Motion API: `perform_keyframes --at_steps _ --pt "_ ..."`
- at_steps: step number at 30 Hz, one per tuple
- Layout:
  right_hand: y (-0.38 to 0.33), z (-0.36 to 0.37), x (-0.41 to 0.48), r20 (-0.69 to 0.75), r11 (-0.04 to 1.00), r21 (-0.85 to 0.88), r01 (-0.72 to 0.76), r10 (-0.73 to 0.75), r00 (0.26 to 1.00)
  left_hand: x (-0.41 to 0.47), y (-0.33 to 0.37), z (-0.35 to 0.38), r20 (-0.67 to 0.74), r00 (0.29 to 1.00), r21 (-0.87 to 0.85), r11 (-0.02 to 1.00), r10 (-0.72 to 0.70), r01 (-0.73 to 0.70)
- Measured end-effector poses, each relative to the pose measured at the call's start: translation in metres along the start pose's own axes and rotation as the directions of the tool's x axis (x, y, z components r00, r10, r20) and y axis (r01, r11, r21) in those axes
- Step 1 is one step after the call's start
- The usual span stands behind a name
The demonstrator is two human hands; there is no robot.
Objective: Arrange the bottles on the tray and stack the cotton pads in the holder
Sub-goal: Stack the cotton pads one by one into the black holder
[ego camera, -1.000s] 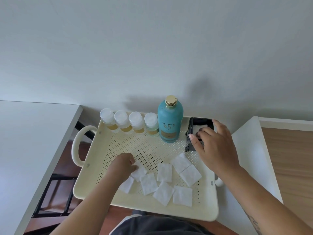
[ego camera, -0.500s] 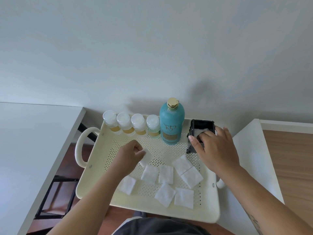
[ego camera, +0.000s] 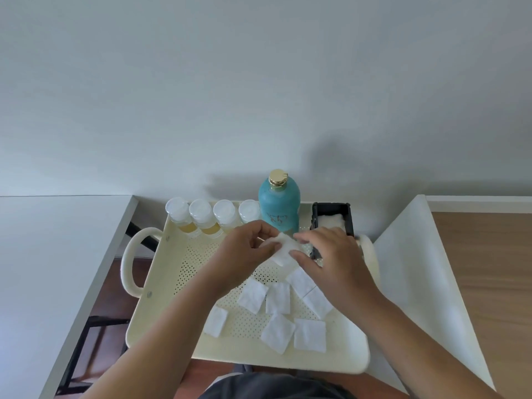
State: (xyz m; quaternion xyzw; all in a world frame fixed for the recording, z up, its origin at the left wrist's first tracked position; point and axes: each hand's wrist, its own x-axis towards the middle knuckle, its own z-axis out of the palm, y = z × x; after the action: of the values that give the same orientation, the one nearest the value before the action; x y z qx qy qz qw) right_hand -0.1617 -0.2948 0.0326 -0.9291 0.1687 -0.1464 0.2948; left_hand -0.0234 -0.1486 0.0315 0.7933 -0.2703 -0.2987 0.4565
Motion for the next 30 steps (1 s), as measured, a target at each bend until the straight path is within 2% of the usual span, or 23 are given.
perform_keyframes --at_steps 5,9,13,17,21,26,30 --pt "0.003 -0.001 0.000 0.026 0.988 0.121 -0.098 0.096 0.995 0.002 0.016 0.007 0.106 0.994 -0.056 0.998 0.039 -0.033" --pt "0.005 -0.002 0.001 0.055 0.964 0.208 -0.166 0.158 0.986 0.003 0.015 0.011 0.113 0.992 -0.045 0.998 0.054 -0.049" --pt "0.012 -0.012 0.010 -0.025 0.933 0.296 -0.205 0.222 0.975 0.003 -0.004 0.005 0.026 1.000 0.005 1.000 0.006 -0.006" --pt "0.027 -0.023 0.021 -0.160 0.923 0.277 -0.269 0.320 0.934 -0.007 -0.037 -0.009 -0.095 0.992 0.151 0.983 -0.086 0.100" --pt "0.039 -0.021 0.026 -0.197 0.893 0.265 -0.363 0.418 0.887 -0.027 -0.076 -0.024 -0.184 0.961 0.178 0.955 -0.206 0.238" --pt "0.041 -0.010 0.026 -0.240 0.896 0.209 -0.392 0.435 0.868 -0.048 -0.114 -0.039 -0.309 0.897 0.192 0.903 -0.317 0.385" --pt "0.040 -0.006 0.028 -0.242 0.918 0.122 -0.378 0.397 0.886 -0.062 -0.130 -0.046 -0.364 0.880 0.302 0.854 -0.307 0.423"
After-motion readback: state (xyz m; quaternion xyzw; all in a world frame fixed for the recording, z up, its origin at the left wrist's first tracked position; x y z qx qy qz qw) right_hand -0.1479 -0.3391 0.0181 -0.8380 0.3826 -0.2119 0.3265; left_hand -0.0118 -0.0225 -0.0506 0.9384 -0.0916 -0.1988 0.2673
